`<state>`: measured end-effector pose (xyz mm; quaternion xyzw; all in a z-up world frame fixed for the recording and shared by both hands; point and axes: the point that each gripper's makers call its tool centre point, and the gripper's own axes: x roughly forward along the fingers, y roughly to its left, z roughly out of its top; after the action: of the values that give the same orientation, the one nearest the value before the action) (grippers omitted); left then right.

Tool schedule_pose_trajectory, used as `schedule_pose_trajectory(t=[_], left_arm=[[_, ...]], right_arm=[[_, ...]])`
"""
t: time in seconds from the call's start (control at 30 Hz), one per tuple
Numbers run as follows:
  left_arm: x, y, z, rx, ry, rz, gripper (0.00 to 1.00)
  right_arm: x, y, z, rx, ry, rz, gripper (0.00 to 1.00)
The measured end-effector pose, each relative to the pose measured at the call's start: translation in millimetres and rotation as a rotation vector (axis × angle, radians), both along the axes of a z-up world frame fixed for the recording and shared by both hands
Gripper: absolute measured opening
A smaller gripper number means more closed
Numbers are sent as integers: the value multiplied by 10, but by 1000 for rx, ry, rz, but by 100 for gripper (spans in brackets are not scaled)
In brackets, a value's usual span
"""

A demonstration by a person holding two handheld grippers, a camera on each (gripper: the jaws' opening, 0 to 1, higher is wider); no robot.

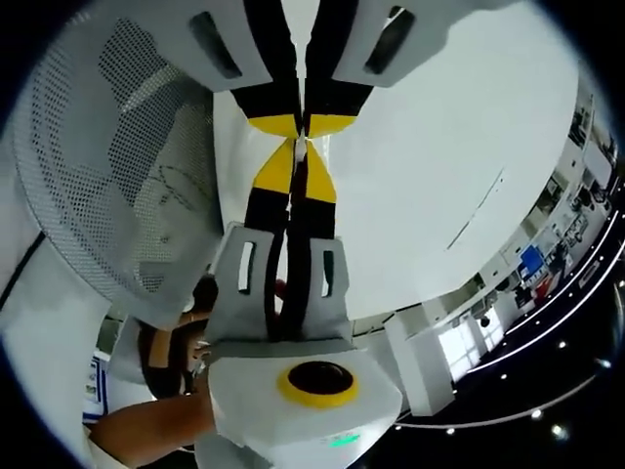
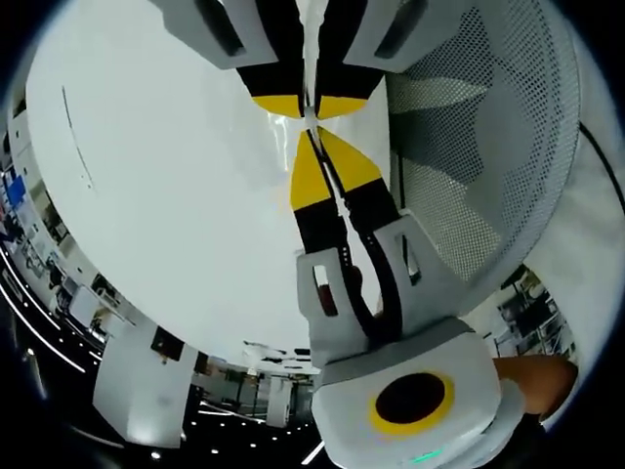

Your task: Open the resealable bag by pulling the two sides of the seal apart until the entire bag opening is separated and visibly accessible.

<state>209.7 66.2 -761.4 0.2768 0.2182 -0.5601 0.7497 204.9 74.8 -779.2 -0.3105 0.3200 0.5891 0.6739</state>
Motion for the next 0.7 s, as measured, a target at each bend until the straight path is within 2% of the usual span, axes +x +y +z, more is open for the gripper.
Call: schedule_pose_trajectory(t=[0.13,0.2,0.37,0.4,0.43,0.5,0.7], left_arm=[[-8,-4,8,2,0,-13,0],[-7,-26,46,-20,4,-12,0],[9,-36,72,-18,-7,-16,0],[-15,-38,69,-29,19,-20,0],[-18,-33,67,-27,20,-31,0],[-25,-30,58,-22,5,-49,0],[-10,-25,84,-32,10,-43,0]], right_arm=[[0,7,8,27,1,16,0],[-3,32,33,46,2,16,1],[27,35,36,43,3,-4,0],[4,29,31,43,19,-3,0],[-18,20,17,41,26,-1,0],[-20,-20,-18,21,-12,18,0],[-1,-139,-57,-1,-6,-2,0]])
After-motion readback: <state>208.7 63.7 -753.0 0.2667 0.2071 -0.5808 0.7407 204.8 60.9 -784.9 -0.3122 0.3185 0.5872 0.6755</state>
